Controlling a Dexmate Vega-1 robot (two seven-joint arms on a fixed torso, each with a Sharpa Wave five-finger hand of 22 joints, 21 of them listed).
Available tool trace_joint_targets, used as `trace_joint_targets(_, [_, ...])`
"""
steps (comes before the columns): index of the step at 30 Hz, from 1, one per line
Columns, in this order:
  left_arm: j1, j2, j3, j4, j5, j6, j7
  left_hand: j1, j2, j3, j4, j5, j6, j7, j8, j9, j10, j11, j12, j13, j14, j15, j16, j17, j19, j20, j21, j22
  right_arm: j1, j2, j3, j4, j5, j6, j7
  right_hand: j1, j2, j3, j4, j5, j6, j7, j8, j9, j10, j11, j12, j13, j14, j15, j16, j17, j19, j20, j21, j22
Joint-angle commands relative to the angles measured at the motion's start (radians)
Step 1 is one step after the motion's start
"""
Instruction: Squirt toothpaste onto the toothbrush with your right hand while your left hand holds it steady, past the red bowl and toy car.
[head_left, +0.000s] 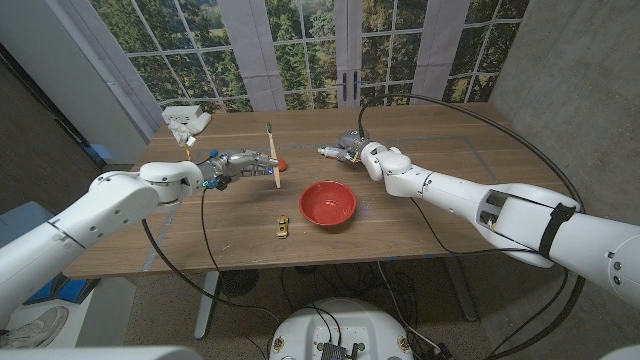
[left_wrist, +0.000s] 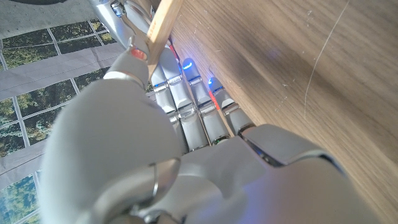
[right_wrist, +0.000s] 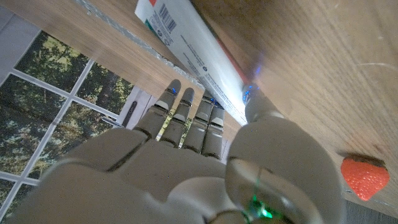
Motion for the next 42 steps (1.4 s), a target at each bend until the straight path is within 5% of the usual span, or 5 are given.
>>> trace_joint_targets(1, [-0.025,-0.006,0.016,0.01,0.003,0.013,0.0,0.121,0.116,-0.004,0.001,0.006,0.008,0.005,-0.004,0.005,0.065,-0.058,0.005,0.003,0.005,-0.14,-0.006,0.002,0.004,0.002,0.008,0.003,-0.018,-0.038,0.018,-0.061,-0.01,-0.004,-0.043,0.005,0.003,-0.009,0.004,0.005,0.013,-0.001,0.006,0.005,0.012,-0.001,0.004,0.009,0.003,-0.111,0.012,0.009,0.003,-0.001,0.004,0.004])
trace_joint_targets(20, [-0.078,-0.023,0.054,0.026,0.014,0.046,-0.011,0.123,0.116,-0.006,0.0,0.008,0.01,0.004,-0.007,0.009,0.066,-0.061,0.003,0.006,0.008,-0.141,-0.005,0.005,0.003,0.005,0.009,0.003,-0.06,-0.11,0.063,-0.199,-0.06,-0.057,-0.044,0.015,0.004,-0.029,0.012,0.004,0.028,0.0,0.01,0.006,0.032,0.002,0.01,0.029,0.003,-0.114,0.035,0.026,0.008,-0.001,0.004,0.005])
trace_joint_targets(42, [-0.084,-0.034,0.065,0.045,0.02,0.036,-0.024,0.122,0.116,-0.007,0.0,0.009,0.012,0.003,-0.011,0.01,0.068,-0.06,0.0,0.006,0.009,-0.141,-0.008,0.005,0.002,0.005,0.009,0.003,-0.081,-0.144,0.075,-0.29,-0.196,-0.116,-0.056,0.06,0.002,-0.056,0.01,0.006,0.085,-0.011,0.034,0.012,0.092,-0.027,0.034,0.076,0.046,-0.139,0.096,0.057,0.023,-0.005,0.007,0.006])
